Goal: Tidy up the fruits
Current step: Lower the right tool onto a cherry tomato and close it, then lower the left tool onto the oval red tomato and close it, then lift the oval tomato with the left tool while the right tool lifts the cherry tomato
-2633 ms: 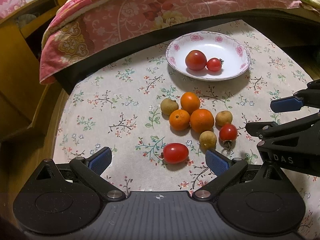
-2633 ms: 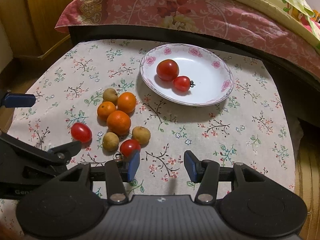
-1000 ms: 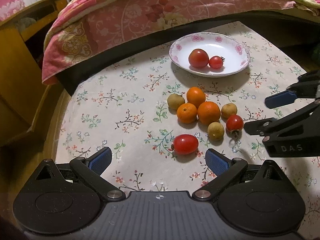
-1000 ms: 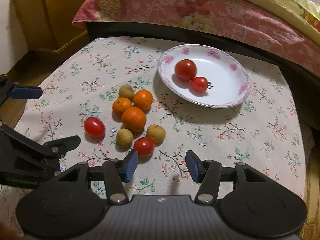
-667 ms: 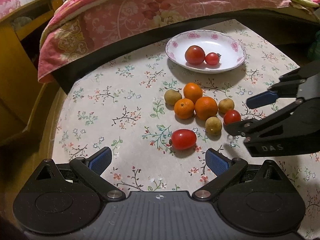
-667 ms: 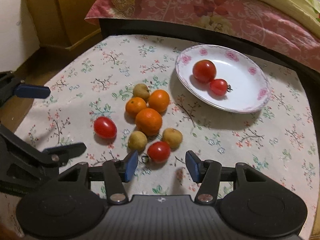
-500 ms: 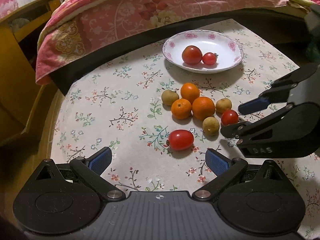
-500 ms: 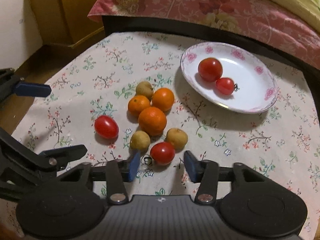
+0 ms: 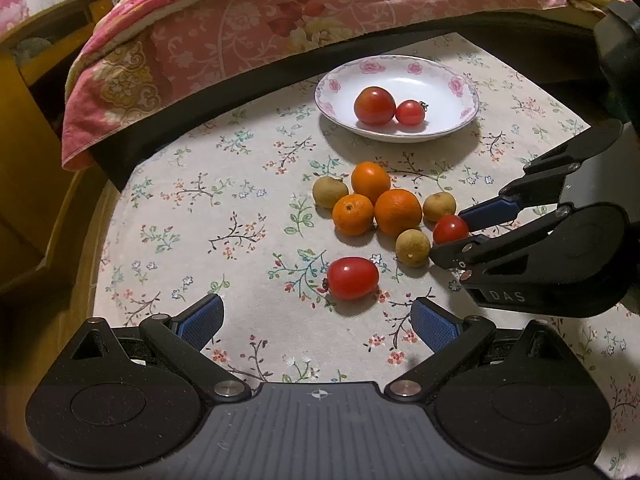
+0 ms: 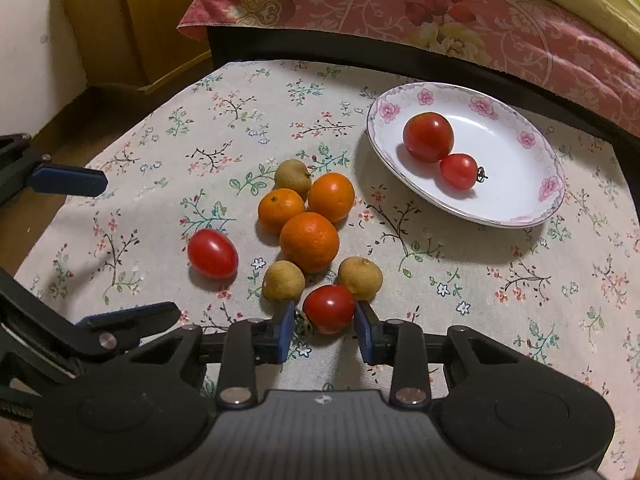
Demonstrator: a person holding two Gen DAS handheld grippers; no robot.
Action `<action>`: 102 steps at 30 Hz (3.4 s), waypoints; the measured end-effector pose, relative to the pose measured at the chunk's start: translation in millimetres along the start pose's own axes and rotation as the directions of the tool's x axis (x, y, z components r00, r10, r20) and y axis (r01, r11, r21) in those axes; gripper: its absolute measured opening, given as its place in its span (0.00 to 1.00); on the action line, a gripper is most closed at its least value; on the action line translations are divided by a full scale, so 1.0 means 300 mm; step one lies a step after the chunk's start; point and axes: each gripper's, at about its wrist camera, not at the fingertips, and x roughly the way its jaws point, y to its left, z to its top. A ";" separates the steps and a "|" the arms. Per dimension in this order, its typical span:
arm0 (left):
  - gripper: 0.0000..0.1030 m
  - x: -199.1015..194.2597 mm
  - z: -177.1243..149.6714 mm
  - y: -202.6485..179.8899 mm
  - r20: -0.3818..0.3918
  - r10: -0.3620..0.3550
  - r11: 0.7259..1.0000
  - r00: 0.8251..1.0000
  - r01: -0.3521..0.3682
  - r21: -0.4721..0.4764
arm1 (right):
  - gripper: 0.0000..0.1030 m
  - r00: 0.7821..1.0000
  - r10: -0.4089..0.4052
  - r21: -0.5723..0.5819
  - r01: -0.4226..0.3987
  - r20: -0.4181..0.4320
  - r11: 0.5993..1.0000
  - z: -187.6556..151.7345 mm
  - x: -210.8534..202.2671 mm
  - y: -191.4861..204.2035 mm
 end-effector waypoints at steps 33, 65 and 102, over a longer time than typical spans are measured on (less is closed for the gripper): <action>0.87 0.042 0.027 -0.026 0.014 -0.026 0.999 1.000 0.026 0.021 | 0.29 0.999 -0.045 0.009 0.045 -0.009 0.999 -0.024 -0.038 -0.022; 0.42 0.122 0.044 -0.031 -0.043 -0.091 0.996 0.995 0.090 -0.030 | 0.29 0.999 -0.035 0.076 0.035 -0.012 0.996 -0.038 -0.061 -0.075; 0.44 0.006 0.102 0.062 -0.006 -0.118 0.987 0.993 0.116 -0.106 | 0.29 0.991 -0.085 0.183 0.066 0.098 0.981 0.062 -0.136 -0.181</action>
